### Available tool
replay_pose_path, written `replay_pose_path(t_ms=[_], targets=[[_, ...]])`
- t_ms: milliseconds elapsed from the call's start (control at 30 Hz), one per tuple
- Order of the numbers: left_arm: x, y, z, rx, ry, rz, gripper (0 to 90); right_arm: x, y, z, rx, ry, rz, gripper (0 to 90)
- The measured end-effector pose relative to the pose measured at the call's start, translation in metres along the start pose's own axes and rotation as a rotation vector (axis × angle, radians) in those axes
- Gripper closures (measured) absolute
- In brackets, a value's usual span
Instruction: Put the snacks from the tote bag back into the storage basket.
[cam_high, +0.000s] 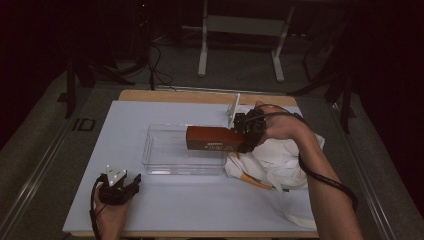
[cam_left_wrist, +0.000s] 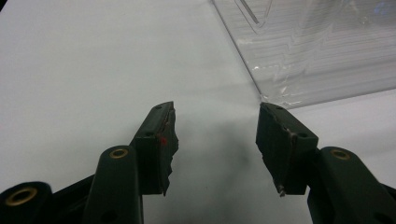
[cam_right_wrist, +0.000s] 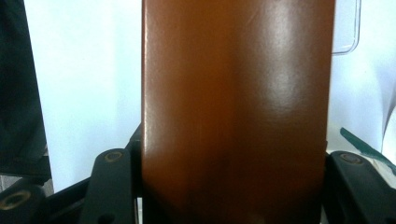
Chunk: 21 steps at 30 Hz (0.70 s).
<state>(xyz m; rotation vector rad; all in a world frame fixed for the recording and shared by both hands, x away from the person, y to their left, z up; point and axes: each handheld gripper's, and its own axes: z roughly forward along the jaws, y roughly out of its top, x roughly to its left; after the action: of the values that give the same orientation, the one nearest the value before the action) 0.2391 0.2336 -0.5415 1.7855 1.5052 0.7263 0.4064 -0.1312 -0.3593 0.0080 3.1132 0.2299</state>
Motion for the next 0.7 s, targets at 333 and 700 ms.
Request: replay_pose_path(t_ms=[333, 700], targets=[[0.0, 0.0, 0.0, 0.0, 0.0, 0.0, 47.7, 0.001, 0.007, 0.004, 0.004, 0.009, -0.006, 43.2], [0.0, 0.0, 0.0, 0.0, 0.0, 0.001, 47.7, 0.002, 0.014, 0.013, 0.029, 0.018, -0.022, 43.2]])
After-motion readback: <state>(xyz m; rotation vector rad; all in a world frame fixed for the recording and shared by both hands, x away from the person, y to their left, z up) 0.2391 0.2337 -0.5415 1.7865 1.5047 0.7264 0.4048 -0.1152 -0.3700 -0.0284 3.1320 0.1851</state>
